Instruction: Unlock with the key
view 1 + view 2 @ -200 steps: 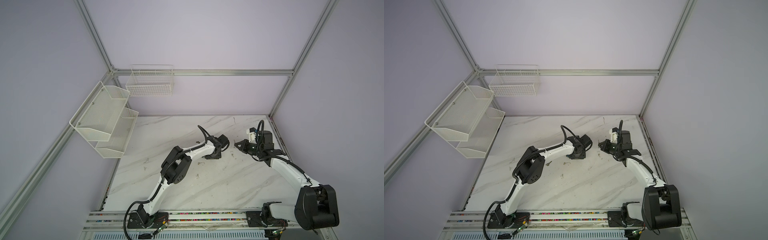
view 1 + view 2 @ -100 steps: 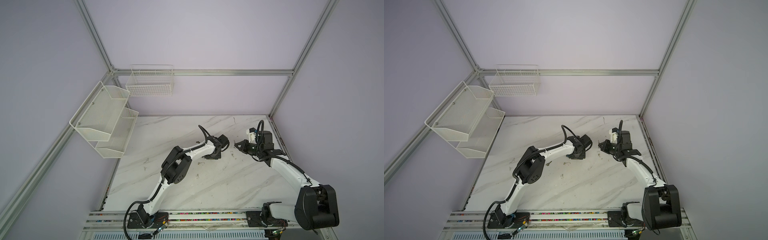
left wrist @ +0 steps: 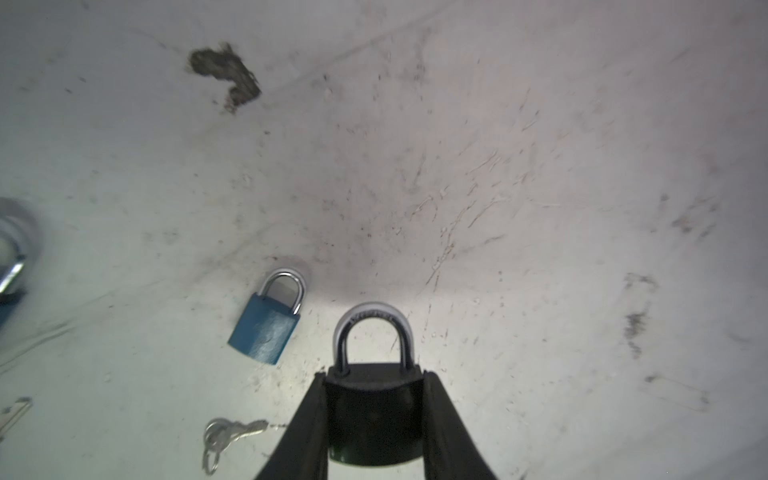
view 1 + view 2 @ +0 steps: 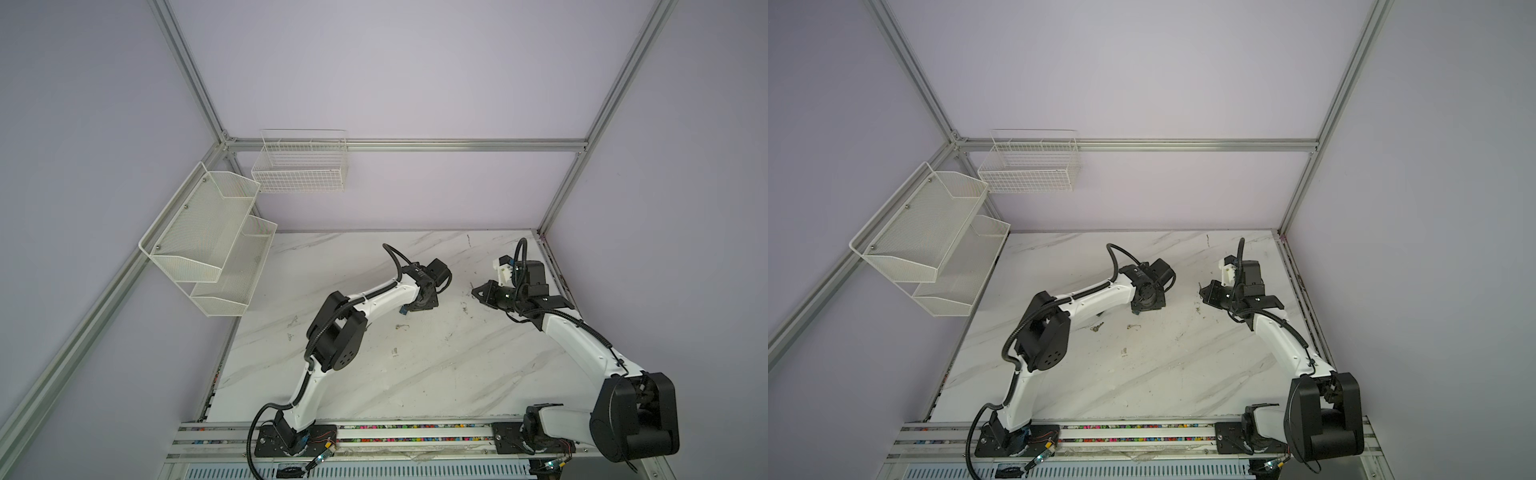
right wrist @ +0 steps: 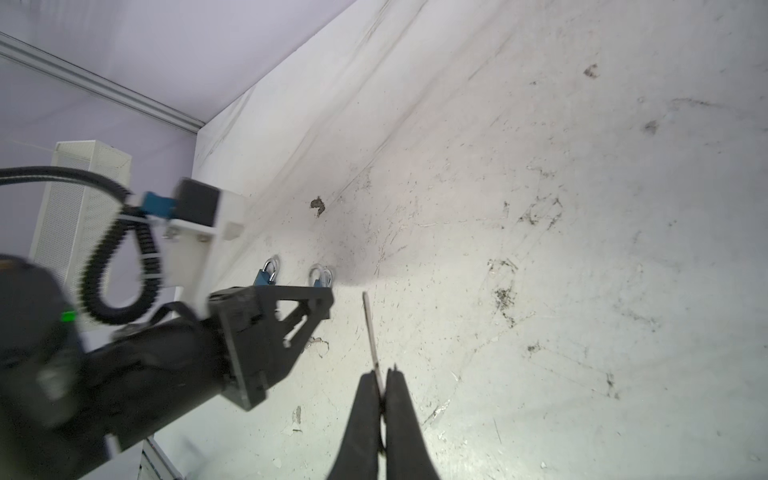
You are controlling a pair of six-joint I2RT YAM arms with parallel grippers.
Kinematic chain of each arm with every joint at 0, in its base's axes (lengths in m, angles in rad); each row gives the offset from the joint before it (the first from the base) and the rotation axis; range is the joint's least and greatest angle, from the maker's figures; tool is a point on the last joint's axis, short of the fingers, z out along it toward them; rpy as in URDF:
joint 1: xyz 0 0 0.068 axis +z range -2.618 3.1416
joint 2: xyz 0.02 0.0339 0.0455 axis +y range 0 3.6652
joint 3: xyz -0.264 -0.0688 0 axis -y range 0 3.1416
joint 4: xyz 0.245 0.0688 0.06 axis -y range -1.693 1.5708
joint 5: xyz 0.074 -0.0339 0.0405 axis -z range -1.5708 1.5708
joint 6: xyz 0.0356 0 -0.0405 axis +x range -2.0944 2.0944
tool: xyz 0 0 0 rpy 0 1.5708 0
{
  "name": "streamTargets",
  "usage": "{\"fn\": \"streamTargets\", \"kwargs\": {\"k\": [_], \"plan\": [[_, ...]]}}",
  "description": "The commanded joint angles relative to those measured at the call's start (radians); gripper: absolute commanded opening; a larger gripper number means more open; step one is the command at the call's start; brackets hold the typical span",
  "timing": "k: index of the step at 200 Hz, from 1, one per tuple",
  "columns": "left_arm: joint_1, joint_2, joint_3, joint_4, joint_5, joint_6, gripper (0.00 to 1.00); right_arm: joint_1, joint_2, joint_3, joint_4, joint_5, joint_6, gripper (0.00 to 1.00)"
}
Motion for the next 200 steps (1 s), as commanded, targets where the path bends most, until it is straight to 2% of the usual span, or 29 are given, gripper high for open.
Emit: {"fn": "streamTargets", "kwargs": {"k": [1, 38, 72, 105, 149, 200], "plan": [[0.016, -0.204, -0.116, 0.106, -0.074, -0.089, 0.11, 0.062, -0.022, 0.035, -0.053, 0.040, -0.030, 0.00], [0.028, -0.344, -0.211, 0.119, -0.132, -0.151, 0.08, 0.258, -0.001, 0.056, 0.006, 0.111, 0.035, 0.00], [0.037, -0.442, -0.295, 0.121, -0.178, -0.208, 0.07, 0.421, 0.016, 0.024, 0.191, 0.146, 0.166, 0.00], [0.047, -0.517, -0.359, 0.135, -0.191, -0.240, 0.06, 0.555, 0.056, 0.016, 0.359, 0.200, 0.213, 0.00], [0.053, -0.581, -0.421, 0.156, -0.211, -0.281, 0.05, 0.616, 0.148, 0.014, 0.496, 0.208, 0.263, 0.00], [0.059, -0.597, -0.440, 0.169, -0.197, -0.284, 0.04, 0.652, 0.195, 0.045, 0.546, 0.256, 0.273, 0.00]]}}
